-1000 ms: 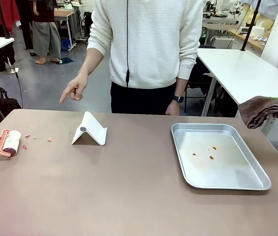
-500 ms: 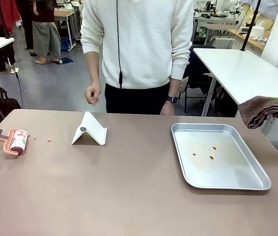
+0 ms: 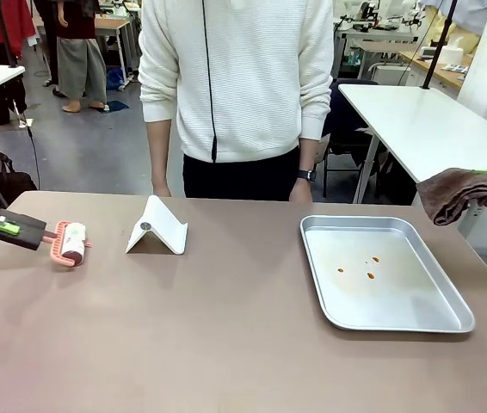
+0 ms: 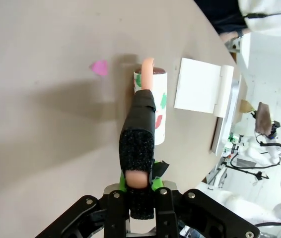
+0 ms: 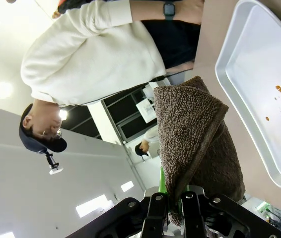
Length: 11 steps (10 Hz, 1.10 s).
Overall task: Clean the surface of the table.
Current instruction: If a person points to the right, clean the right side of the table with your right hand, and if they point to the left, clean the left side with your left hand.
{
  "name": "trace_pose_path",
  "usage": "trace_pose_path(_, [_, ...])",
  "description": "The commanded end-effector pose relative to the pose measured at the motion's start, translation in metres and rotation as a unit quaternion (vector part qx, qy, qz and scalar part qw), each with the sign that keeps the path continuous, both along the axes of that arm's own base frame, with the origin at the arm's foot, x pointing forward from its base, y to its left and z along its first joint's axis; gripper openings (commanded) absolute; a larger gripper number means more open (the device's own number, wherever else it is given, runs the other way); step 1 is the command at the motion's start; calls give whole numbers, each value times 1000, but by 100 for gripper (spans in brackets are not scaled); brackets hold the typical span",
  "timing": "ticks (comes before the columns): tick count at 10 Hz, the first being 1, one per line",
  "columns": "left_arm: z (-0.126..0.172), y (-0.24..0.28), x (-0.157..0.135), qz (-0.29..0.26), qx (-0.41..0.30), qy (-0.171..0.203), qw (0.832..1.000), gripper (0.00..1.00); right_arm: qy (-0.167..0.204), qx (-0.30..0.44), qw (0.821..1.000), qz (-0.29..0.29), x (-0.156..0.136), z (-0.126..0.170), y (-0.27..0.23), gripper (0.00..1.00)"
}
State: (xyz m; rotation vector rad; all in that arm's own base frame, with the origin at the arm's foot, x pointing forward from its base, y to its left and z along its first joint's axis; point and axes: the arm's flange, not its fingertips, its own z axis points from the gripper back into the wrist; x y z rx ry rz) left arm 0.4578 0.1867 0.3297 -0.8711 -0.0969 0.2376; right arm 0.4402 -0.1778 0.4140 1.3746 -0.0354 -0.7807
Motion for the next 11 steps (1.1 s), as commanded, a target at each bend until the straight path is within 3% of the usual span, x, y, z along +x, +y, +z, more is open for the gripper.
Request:
trace_pose_path(1, [-6,-24,-1,-21,-5,10,1000,19,-3,-1,1000,-2,-2,4,0,0])
trace_pose_path(6, [-2,-44,16,-24,-43,8,999,19,-3,-1,1000,-2,-2,4,0,0])
trace_pose_path(8, [17,-24,13,7,-94,-26,995,19,-3,-1,1000,-2,-2,4,0,0])
trace_pose_path(10, [61,19,-2,55,-178,-95,978,19,-3,-1,1000,-2,-2,4,0,0])
trace_pose_path(11, [77,39,-15,55,-205,-107,971,19,-3,-1,1000,-2,-2,4,0,0])
